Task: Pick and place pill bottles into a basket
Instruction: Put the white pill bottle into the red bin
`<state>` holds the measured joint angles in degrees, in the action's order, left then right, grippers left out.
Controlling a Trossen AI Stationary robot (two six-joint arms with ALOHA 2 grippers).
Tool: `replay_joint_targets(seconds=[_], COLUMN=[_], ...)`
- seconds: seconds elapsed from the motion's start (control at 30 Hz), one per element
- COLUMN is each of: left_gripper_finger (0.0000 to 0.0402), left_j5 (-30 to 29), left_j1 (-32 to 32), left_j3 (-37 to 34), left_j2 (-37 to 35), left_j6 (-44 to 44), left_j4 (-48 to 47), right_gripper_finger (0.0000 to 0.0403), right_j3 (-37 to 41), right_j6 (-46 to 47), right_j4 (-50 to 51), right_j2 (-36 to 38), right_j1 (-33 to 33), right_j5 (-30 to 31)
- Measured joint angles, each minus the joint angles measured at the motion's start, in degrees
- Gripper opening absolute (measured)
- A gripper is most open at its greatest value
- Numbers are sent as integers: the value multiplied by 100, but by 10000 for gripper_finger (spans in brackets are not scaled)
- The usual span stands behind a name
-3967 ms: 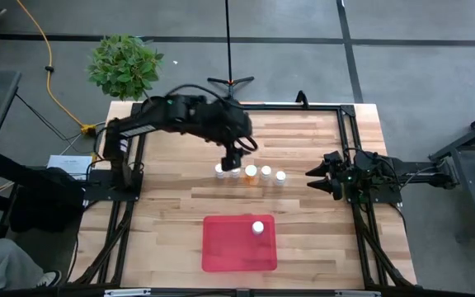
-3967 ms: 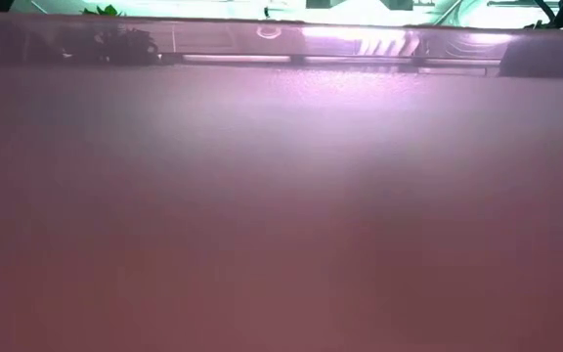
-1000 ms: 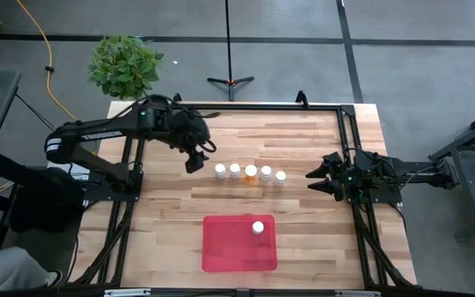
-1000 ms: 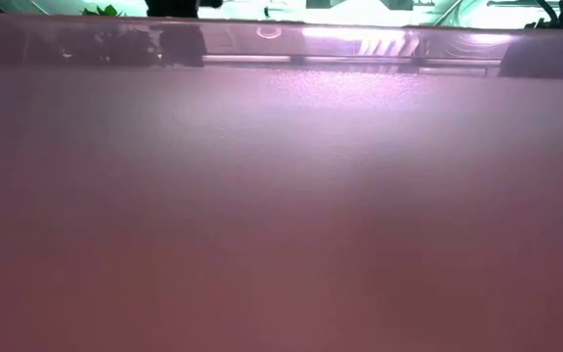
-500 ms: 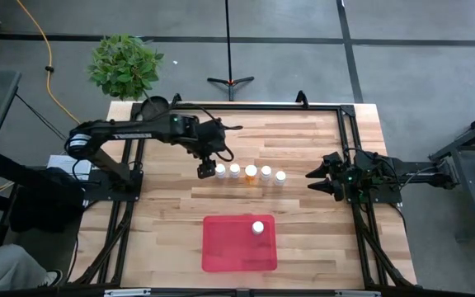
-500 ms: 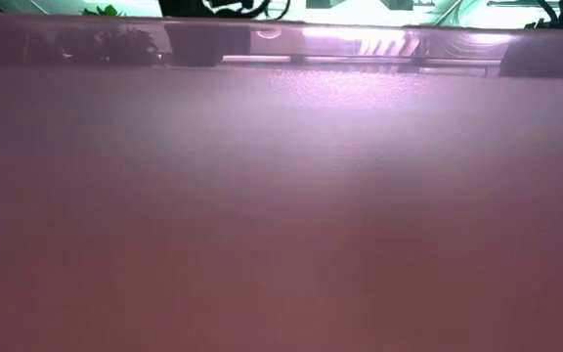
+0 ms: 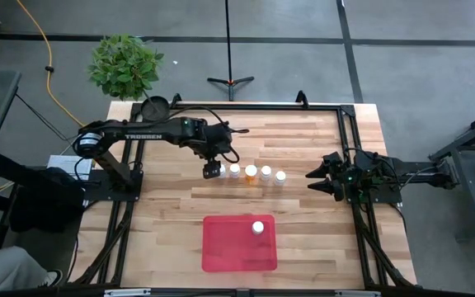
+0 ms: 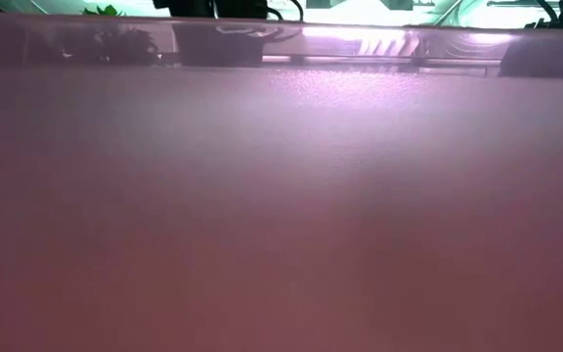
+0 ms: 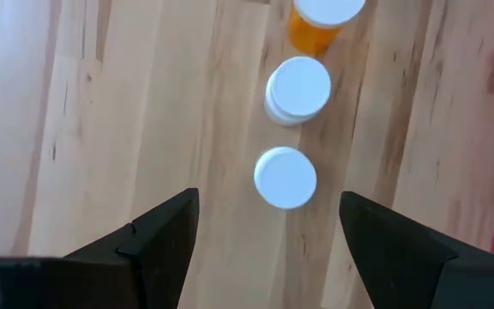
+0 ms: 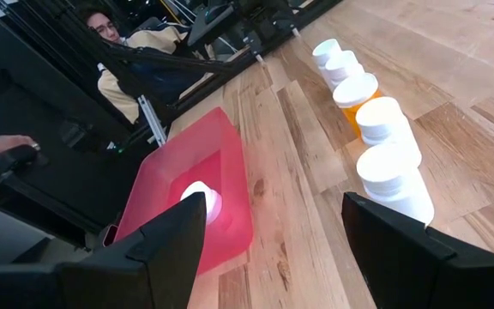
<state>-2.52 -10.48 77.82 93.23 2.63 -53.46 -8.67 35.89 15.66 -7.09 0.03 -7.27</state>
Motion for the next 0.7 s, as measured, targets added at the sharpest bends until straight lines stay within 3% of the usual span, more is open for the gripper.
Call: replay_joint_targets(seconds=[0.5,0.7], left_gripper_finger=[317,317], left_j5=[33,421], left_j1=[0,0], left_j3=[-2,-2], left_j2=[262,262], left_j6=[13,-79], left_j4=[-4,-46], right_gripper_finger=[264,264], right_j3=[0,0], right_j6=[-10,-10], right_j4=[51,90], right_j2=[0,-2], right_j1=[0,1], right_j5=[1,0])
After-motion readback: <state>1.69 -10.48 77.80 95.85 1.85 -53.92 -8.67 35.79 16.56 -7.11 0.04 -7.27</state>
